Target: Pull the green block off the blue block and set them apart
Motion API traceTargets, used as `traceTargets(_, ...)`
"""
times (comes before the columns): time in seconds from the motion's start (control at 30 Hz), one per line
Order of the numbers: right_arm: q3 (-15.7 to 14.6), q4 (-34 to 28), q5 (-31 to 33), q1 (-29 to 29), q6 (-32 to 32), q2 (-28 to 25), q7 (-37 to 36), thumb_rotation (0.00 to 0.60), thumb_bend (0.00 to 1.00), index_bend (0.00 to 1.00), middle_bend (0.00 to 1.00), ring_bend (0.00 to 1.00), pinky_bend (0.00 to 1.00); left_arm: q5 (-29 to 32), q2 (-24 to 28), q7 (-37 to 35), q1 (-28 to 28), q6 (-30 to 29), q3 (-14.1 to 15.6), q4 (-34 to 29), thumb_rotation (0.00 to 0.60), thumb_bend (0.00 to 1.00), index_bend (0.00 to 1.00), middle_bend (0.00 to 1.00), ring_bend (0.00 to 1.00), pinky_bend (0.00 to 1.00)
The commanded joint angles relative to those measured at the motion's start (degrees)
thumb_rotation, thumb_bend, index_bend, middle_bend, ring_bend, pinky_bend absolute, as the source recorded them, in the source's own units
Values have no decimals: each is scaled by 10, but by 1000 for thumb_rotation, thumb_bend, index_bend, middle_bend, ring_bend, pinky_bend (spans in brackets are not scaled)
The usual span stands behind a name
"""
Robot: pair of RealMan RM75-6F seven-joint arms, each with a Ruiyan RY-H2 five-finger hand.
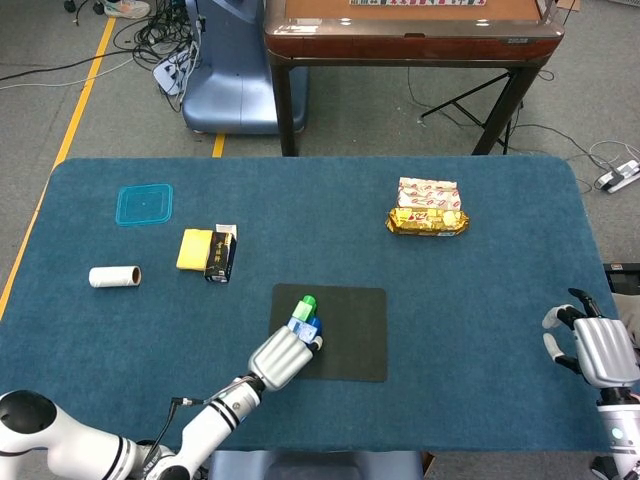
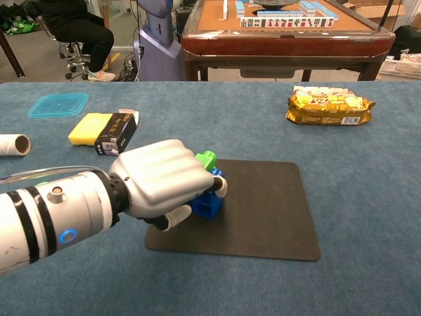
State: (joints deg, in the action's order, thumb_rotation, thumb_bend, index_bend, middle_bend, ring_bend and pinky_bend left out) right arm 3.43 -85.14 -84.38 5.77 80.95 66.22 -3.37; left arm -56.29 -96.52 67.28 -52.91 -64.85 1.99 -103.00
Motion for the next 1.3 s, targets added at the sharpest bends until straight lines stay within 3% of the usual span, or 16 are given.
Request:
traceTargets(0.03,0,0,0,0,0,0,0,600,350,541,508,567,623,-5,4,-7,6,-3,6,0,600,543,284,1000,1000,1000)
traceTargets(0.83,1,-7,-1,5,-3,1,8,600,350,541,508,567,623,-61,69,-90,75,-27,52,14,600,538,311,1000,1000,1000)
traceTargets(1.13,4,-15,0,5,0,-5,9,600,350,542,508,567,623,-220,99,-240,105,-30,84,9,600,530,485,1000,1000,1000)
traceTargets(1.23,5,-17,0,6,1,-7,10,600,350,541,508,567,623,-257,100,-280,109,-36,79,10,600,525,500,1000,1000,1000)
traceTargets(1.3,5,-19,-1,6,1,-8,11,600,350,541,508,567,623,-275,96,-304,112,-42,66,16,600,499,456,1000,1000,1000)
